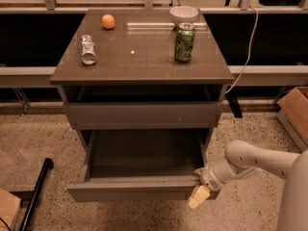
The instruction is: Open middle drawer
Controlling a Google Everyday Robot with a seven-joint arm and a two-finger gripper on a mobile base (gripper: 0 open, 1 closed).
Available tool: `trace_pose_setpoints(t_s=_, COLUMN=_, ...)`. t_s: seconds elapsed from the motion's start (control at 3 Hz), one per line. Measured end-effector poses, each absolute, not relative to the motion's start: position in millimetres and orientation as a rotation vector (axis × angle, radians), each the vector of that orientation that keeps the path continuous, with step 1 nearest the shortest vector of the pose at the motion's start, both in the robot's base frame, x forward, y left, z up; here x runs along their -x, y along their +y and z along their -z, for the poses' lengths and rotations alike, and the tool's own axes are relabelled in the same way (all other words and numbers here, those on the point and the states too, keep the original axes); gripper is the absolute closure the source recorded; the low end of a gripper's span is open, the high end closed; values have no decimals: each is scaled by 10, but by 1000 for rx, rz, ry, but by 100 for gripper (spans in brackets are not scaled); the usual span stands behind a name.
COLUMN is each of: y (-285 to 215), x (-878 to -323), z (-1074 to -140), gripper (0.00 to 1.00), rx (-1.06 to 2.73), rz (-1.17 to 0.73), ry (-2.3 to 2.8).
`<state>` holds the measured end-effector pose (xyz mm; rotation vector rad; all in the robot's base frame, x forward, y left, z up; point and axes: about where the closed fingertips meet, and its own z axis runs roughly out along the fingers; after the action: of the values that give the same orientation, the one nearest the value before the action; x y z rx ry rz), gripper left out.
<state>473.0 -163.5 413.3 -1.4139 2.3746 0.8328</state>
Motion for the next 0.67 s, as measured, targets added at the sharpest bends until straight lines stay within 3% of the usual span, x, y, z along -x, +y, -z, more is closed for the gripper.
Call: trace_pose_setpoints(t_s=0.67, y=-1568, x=-4705, z=-4267, gripper=47, rx=1479, rz=-814, ry=2354)
